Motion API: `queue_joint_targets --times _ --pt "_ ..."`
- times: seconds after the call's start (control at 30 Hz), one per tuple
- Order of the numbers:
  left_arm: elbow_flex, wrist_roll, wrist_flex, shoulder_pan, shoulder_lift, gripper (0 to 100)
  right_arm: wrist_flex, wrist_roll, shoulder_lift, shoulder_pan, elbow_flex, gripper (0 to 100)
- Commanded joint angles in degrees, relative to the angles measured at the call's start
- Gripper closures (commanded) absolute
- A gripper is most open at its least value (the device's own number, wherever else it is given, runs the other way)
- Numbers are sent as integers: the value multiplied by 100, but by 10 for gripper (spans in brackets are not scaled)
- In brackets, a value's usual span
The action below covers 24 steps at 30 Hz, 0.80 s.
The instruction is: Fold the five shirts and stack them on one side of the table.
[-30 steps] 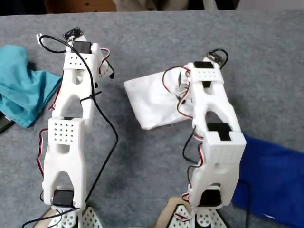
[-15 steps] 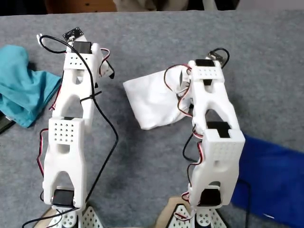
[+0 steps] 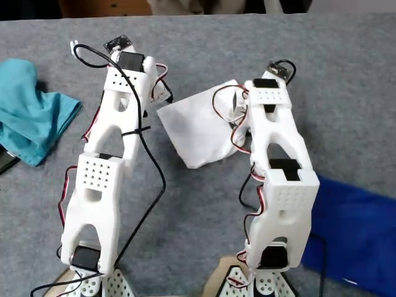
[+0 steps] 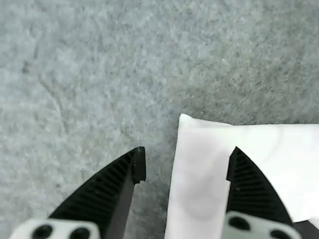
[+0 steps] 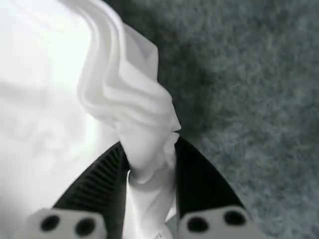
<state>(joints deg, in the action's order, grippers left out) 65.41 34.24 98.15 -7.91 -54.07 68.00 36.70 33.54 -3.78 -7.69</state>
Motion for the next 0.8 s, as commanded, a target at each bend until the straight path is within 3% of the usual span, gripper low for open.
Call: queue_joint_targets --times 0.0,0.27,0.63,0.77 --pt "158 422 149 -105 84 726 -264 -53 -4 -57 22 994" --pt "-141 545 -149 -527 -110 726 -290 -53 4 -57 22 994" --pt "193 536 -607 -281 -892 729 -290 -53 4 -57 31 994" --pt "396 527 -607 -264 -927 799 -290 -53 22 -57 31 994"
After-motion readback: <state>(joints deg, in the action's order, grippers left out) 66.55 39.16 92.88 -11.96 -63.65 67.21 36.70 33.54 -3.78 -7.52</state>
